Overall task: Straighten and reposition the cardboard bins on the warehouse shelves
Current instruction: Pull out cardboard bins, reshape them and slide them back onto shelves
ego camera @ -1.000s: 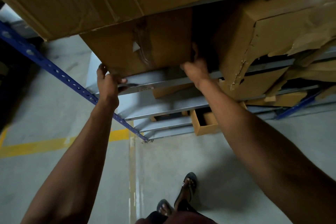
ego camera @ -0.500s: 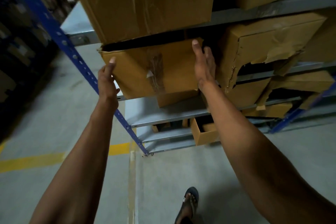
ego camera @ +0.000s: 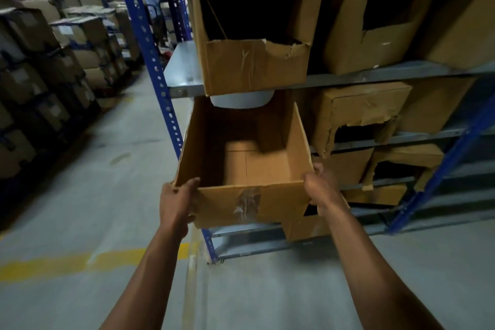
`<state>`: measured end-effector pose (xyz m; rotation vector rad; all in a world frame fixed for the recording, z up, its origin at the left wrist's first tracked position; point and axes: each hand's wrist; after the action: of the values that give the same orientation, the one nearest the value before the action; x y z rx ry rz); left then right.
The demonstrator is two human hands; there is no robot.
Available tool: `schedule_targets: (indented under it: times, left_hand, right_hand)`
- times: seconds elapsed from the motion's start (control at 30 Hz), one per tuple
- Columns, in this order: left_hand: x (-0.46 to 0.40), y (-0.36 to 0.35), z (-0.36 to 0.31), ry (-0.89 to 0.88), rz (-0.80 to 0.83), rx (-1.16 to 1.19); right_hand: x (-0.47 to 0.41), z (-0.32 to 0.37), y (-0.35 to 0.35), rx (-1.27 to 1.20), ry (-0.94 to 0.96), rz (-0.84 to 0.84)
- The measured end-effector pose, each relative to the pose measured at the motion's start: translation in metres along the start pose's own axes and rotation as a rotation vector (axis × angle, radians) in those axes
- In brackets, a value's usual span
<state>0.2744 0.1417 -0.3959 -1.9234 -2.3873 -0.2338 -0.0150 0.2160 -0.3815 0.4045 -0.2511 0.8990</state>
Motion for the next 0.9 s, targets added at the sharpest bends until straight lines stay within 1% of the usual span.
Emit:
schedule_targets:
  times: [0.13, 0.23, 0.33, 0.47, 0.57, 0.67, 0.73, 0.8, 0.83, 0.9]
  left_hand:
    - [0.033, 0.032, 0.034, 0.056, -0.068, 0.042]
    - [0.07, 0.053, 0.055, 0.056, -0.116, 0.099]
    - [0.112, 0.075, 0.072, 0.059, -0.172, 0.096]
    - [0.168, 0.108, 0.094, 0.027, -0.179, -0.002]
    - [0.213, 0.133, 0.109, -0.042, -0.162, -0.138]
    - [0.246, 0.151, 0.117, -0.074, -0.208, -0.241]
    - [0.263, 0.158, 0.116, -0.115, -0.234, -0.32]
    - [0.283, 0.161, 0.106, -0.163, -0.223, -0.382]
    - [0.295, 0.161, 0.098, -0.184, -0.203, -0.421]
    - [0.312, 0.161, 0.086, -0.252, -0.161, -0.478]
  right_hand:
    - [0.049, -0.049, 0.011, 0.021, 0.013, -0.047]
    - [0.092, -0.09, 0.017, 0.035, 0.049, -0.032]
    - [0.136, -0.131, 0.03, -0.003, 0.05, -0.021]
    - [0.191, -0.19, 0.061, -0.009, -0.007, 0.051]
    - [0.229, -0.237, 0.088, 0.074, -0.081, 0.1]
    - [0.264, -0.278, 0.111, 0.113, -0.173, 0.17]
    - [0.287, -0.294, 0.124, 0.2, -0.142, 0.175]
    - [0.306, -0.302, 0.137, 0.391, -0.042, 0.074]
    - [0.314, -0.303, 0.142, 0.522, -0.033, 0.009]
    - [0.329, -0.298, 0.151, 0.734, -0.091, -0.103]
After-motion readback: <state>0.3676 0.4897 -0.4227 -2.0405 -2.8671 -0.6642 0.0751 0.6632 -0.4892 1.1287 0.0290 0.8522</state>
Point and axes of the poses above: each hand's wrist, its own x-axis away from the middle knuckle, its own y-axis out of the back of the hand, z = x × y, and after that the axes turned 10 degrees about -y, right-handed
